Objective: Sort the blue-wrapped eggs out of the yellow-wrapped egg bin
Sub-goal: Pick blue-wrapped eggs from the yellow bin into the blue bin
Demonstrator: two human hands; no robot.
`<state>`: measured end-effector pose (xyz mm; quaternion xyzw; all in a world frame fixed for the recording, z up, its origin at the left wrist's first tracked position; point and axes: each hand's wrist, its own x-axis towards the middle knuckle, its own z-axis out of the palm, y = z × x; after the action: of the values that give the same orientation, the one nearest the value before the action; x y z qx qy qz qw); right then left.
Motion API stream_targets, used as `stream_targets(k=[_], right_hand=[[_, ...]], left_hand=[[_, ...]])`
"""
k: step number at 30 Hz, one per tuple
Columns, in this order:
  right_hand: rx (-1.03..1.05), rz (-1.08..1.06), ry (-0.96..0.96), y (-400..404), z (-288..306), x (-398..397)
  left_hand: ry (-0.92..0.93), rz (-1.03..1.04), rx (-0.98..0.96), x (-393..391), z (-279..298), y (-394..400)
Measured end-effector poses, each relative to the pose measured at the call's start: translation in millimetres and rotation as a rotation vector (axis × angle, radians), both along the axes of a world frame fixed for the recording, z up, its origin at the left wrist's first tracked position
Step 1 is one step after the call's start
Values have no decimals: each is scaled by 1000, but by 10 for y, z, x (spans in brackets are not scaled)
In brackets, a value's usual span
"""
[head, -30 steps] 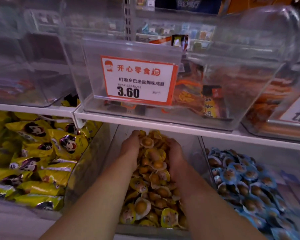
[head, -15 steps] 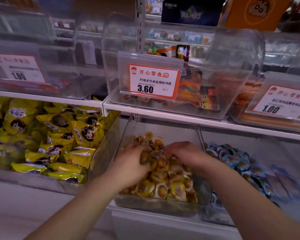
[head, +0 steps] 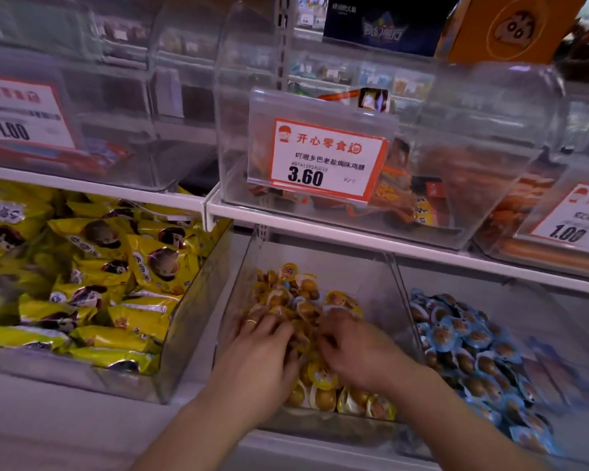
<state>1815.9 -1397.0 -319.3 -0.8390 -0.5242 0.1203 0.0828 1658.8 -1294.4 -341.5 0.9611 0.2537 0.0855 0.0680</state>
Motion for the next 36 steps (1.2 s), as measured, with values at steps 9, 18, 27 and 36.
stream_targets(k=[9,18,27,36], right_hand=[[233,-218,-20,251,250,418],[-219,-244,-114,533,3,659],[20,-7,183,960,-86,350],[-118,-141,130,740,-232,712]], left_hand=[[-253,14,-87,83,-23,31],[-411,65,-363,120,-20,96],[-214,-27,-162,122,-131,62],[-207,-3,-171,126,-83,79]])
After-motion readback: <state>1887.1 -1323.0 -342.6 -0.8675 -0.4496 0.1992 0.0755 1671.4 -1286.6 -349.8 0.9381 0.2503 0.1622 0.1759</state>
